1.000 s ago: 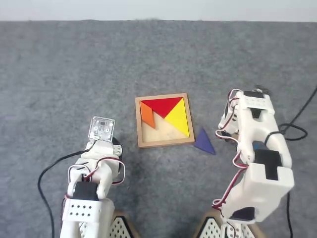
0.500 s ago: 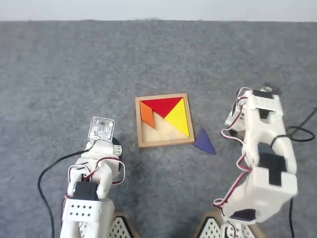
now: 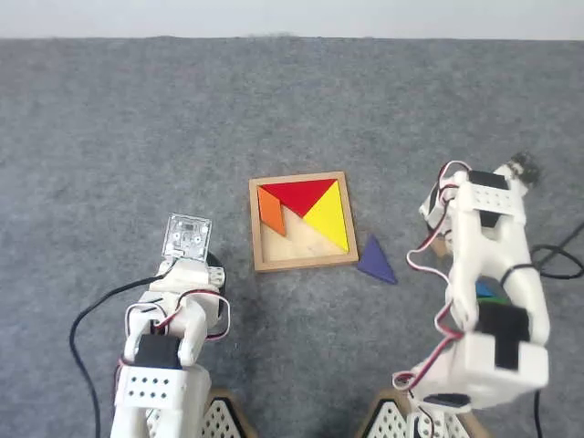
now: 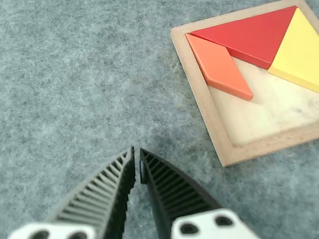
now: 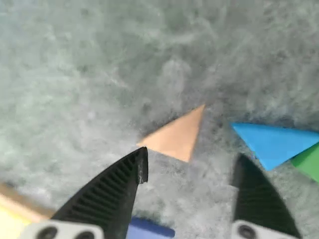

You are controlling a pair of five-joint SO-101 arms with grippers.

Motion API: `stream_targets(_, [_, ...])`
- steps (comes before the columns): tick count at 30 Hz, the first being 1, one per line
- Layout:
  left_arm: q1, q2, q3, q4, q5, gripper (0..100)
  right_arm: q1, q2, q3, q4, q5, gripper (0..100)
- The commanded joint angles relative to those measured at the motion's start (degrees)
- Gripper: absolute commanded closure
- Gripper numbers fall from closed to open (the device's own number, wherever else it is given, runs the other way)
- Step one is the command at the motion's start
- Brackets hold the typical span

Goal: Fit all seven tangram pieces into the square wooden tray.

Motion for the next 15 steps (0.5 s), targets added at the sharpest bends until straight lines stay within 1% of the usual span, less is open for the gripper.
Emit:
stream_targets(1, [-0.3,-0.7,-0.5,0.1,0.4,98,-1.5,4.0,-3.4,-0.8,-2.7,69.3])
stream_targets(7, [-0.3,-0.7,-0.5,0.1,0.4,98,-0.9,9.5,-9.1,-0.5,-2.5,77.6])
stream_targets(15, [-0.3,-0.7,-0.5,0.1,0.4,98,-0.4,11.3,-10.8,-0.7,-2.7,78.3])
